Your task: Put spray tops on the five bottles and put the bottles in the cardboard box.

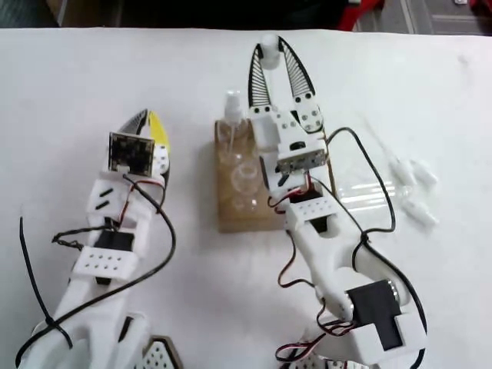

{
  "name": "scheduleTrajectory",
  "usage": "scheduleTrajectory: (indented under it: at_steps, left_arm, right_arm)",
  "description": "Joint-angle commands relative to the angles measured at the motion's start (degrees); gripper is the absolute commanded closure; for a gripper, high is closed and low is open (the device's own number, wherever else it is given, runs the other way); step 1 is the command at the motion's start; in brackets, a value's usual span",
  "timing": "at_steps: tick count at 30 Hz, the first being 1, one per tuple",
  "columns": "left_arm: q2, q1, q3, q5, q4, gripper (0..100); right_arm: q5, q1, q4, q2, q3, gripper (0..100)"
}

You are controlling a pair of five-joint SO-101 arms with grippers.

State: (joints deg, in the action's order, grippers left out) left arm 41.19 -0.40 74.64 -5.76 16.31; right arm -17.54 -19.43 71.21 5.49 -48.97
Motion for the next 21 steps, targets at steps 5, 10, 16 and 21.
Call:
scheduleTrajectory:
  at_steps: [5,10,16,21]
  left_arm:
    - [0.1,-0.3,-0.8,-0.5,1.5,98]
    - [0.1,-0.3,-0.8,-0.5,1.5,98]
    - [0.1,-0.3,-0.8,-0.5,1.5,98]
    - [0.1,-0.3,-0.9,-0.5,1.5,98]
  right_arm:
    - [3.6,0.8,0.2,-1.1,4.3,98.3]
    - [3.9,1.8,0.7,-4.3,4.4,98.3]
    - [3.9,2.2,0.7,-5.3,3.9,98.3]
    - [3.9,1.3,0.7,-5.3,1.0,98.3]
